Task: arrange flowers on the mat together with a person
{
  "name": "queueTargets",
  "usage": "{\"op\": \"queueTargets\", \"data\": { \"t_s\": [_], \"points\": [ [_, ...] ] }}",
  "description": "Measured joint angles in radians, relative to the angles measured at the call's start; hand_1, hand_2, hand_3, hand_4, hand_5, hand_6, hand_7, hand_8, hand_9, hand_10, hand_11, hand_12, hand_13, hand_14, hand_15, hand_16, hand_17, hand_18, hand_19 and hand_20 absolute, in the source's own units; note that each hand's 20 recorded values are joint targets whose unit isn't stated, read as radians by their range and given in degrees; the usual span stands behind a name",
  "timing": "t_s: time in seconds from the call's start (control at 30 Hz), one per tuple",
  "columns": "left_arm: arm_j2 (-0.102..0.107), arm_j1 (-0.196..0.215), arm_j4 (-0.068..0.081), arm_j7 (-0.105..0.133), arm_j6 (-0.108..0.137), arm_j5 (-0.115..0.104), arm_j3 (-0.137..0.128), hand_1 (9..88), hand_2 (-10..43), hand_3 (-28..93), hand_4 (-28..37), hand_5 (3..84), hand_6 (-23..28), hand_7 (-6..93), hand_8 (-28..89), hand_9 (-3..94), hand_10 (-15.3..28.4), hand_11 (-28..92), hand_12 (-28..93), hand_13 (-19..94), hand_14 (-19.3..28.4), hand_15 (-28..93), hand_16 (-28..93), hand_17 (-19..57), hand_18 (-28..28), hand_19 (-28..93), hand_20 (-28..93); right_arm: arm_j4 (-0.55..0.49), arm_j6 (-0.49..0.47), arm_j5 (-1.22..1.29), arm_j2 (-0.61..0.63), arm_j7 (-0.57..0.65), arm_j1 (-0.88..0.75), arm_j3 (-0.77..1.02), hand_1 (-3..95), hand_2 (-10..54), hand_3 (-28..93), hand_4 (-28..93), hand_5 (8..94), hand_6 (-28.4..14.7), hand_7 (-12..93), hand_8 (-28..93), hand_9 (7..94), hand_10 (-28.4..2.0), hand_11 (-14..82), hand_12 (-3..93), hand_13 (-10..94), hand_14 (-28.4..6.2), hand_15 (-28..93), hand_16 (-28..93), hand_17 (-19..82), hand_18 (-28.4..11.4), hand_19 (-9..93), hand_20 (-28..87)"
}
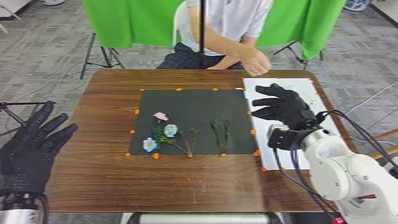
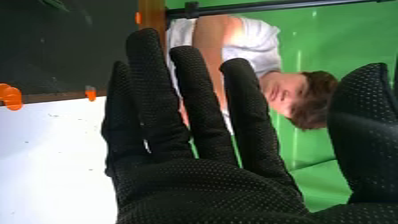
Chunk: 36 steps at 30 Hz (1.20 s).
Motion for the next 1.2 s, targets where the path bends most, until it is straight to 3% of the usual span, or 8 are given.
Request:
{"op": "queueTargets", "data": {
  "t_s": [0.77,1.2],
  "points": [
    [-0.003,-0.008,0.0,-0.023,0.006,0.006,0.003,16.3,7.2,74,-28.3,29.4,3.8,9.8,-8,28.3,14.0,15,13,20,21.1,41,-3,-9.7,18.3,36,17,0.0,0.001,0.003,0.0,-0.002,0.0,-0.002,21.4,2.6,71,-25,51.6,-0.9,13,-12,56.4,-19.2,15.1,14.4,49,-21.4,45,11,13,-28.4,57,12],
    [-0.003,-0.01,0.0,-0.02,0.006,0.006,0.006,16.7,7.1,74,-28.3,29.6,3.9,9.7,-8,28.4,13.9,16,13,20,21.1,42,-3,-9.6,18.2,36,17,0.001,0.002,0.002,0.0,-0.002,0.015,-0.013,21.6,2.5,72,-24,51.8,-0.7,13,-12,56.7,-19.1,15.3,14.3,49,-21.3,45,11,13,-28.4,58,12]
  ]
}}
